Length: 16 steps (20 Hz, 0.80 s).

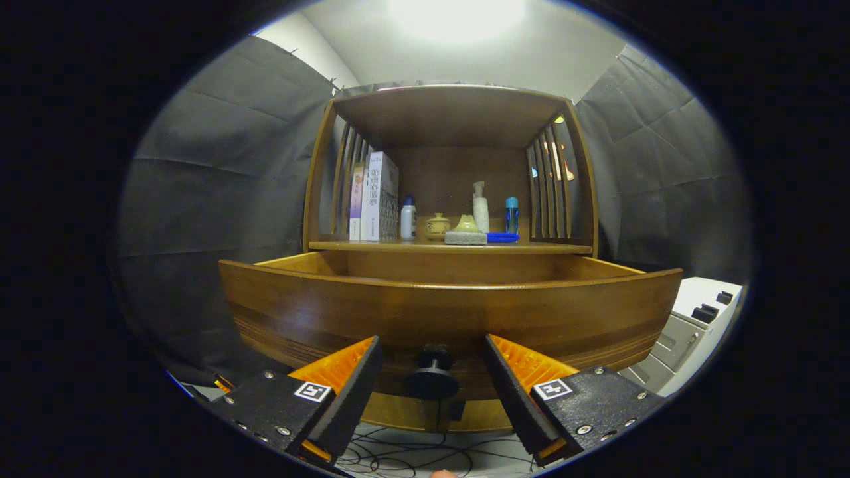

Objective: Pull open the drawer, take out the items inside it, and place them on the countertop above the cabinet.

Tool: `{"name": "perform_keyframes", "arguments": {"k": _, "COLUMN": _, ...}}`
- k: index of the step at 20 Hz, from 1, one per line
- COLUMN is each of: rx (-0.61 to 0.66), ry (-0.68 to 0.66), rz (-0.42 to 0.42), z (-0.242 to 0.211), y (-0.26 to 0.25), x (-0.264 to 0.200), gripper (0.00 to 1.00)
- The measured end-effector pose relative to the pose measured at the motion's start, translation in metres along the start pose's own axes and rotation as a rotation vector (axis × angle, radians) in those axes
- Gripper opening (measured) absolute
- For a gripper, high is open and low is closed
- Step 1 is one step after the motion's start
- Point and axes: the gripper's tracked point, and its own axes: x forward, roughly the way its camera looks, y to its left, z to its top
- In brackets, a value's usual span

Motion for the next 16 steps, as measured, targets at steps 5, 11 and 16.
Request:
{"name": "perform_keyframes", "arguments": {"k": 5, "rx": -0.001, "ry": -0.007, "rz": -0.016, "z": 0.0, "y": 0.001, "x": 0.002, "gripper": 0.94}}
{"name": "perform_keyframes", "arguments": {"k": 11, "rx": -0.041, "ry": -0.011, "rz": -0.07, "z": -0.001, "y": -0.002, "x": 0.007, "gripper": 0.94}}
{"name": "perform_keyframes", "arguments": {"k": 16, "rx": 0.033, "ry": 0.006, "rz": -0.059, "z": 0.002, "y": -0.002, "x": 0.016, "gripper": 0.96}}
